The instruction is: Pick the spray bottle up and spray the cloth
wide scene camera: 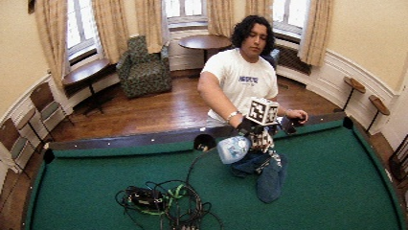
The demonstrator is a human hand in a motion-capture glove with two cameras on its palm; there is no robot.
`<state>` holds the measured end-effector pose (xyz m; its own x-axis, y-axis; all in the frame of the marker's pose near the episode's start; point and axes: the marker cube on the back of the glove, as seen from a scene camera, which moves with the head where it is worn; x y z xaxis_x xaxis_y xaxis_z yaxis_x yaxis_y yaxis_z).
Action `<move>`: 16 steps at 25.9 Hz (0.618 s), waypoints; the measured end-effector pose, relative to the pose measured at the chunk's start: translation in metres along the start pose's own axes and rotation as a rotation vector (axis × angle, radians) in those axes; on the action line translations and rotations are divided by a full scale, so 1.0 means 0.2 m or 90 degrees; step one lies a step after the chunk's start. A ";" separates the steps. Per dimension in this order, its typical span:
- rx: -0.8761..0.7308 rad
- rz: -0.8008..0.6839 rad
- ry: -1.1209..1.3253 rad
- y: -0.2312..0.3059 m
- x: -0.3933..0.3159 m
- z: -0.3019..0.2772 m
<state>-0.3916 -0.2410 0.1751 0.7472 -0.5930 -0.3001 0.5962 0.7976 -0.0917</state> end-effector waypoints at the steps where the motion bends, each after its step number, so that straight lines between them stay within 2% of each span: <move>1: -0.012 -0.013 0.009 -0.01 -0.05 0.02; 8: -0.070 -0.148 0.107 0.00 -0.29 0.14; 11: -0.081 -0.147 0.127 0.00 -0.36 0.18; 16: -0.094 -0.209 0.162 0.01 -0.41 0.24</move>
<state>-0.4375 -0.1961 0.2441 0.4182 -0.7863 -0.4547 0.7280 0.5896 -0.3499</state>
